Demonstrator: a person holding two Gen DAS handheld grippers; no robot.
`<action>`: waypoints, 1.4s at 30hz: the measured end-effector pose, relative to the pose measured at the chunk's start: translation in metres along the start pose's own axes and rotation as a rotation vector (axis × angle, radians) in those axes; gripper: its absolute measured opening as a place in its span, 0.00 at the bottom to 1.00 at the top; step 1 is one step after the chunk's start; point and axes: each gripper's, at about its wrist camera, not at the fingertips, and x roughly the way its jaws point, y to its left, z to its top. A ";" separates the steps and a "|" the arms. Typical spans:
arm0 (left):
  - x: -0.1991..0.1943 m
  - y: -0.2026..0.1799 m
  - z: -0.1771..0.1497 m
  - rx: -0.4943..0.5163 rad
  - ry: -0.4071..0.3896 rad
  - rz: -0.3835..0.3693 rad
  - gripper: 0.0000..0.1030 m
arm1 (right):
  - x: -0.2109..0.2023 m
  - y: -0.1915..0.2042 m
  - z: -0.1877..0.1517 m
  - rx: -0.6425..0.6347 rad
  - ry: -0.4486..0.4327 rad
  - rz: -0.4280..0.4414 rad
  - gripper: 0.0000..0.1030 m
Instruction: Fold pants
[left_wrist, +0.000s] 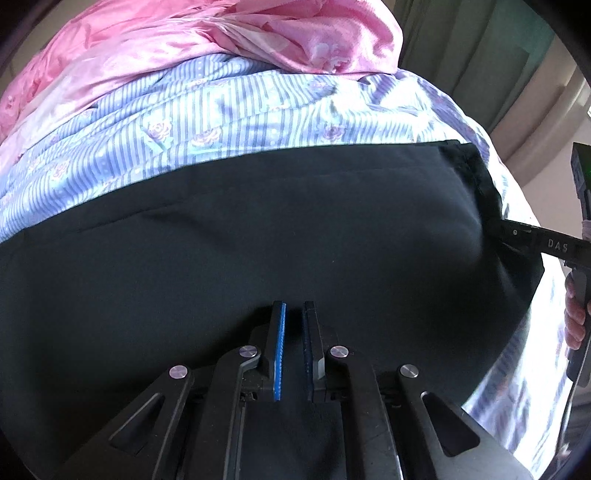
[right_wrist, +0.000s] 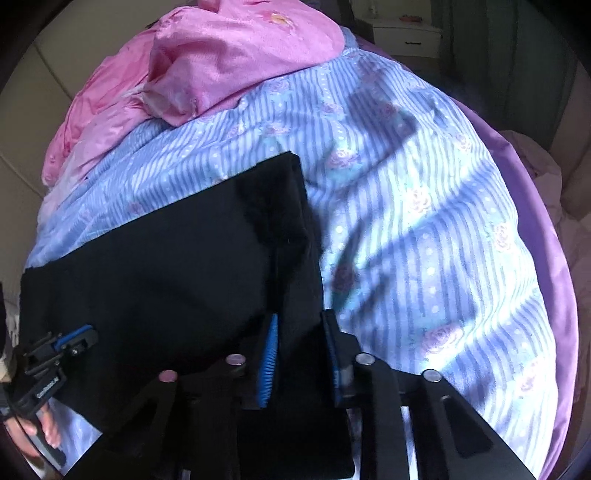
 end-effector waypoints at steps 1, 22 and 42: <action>-0.007 0.001 0.003 -0.006 -0.010 0.000 0.10 | -0.005 0.004 0.001 -0.011 -0.005 -0.015 0.16; -0.267 0.160 -0.098 -0.215 -0.174 0.140 0.10 | -0.114 0.292 0.011 -0.303 -0.106 -0.061 0.11; -0.305 0.351 -0.219 -0.369 -0.117 0.231 0.10 | 0.037 0.568 -0.077 -0.615 0.122 -0.186 0.10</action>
